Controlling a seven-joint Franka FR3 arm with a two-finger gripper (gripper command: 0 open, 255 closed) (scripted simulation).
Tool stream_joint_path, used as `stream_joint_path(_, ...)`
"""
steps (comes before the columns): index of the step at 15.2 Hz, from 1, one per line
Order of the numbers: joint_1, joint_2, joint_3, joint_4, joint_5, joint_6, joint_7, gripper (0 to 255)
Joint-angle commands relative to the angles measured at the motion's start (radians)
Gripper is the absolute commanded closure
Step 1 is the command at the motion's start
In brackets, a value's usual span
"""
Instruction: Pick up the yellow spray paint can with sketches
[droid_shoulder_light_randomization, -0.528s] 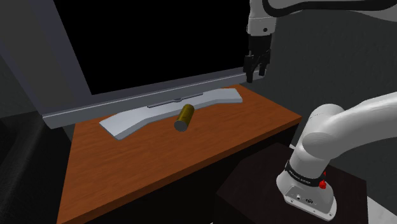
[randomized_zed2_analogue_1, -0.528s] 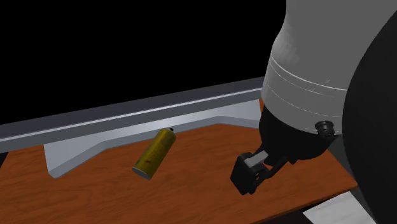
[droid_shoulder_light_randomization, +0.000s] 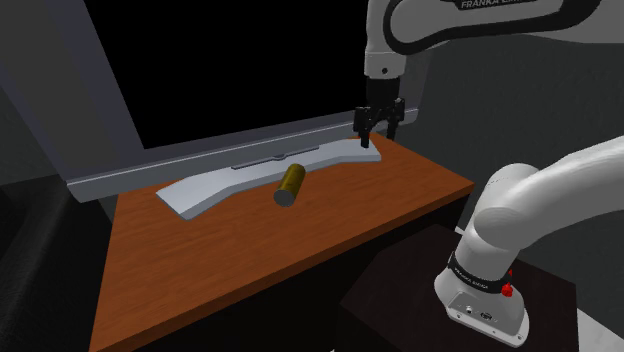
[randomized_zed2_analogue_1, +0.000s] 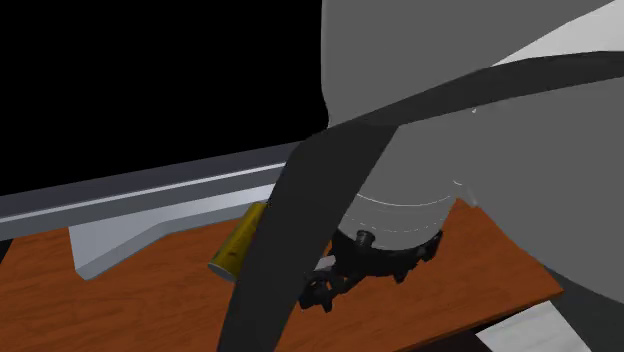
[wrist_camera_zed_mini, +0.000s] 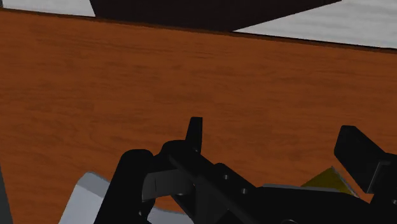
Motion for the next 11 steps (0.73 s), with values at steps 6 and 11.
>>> stream_joint_path(6, -0.020, 0.172, 0.121, -0.019, 0.110, 0.221, 0.272, 0)
stream_joint_path(11, -0.043, 0.335, 0.195, 0.018, 0.150, 0.375, 0.453, 0)
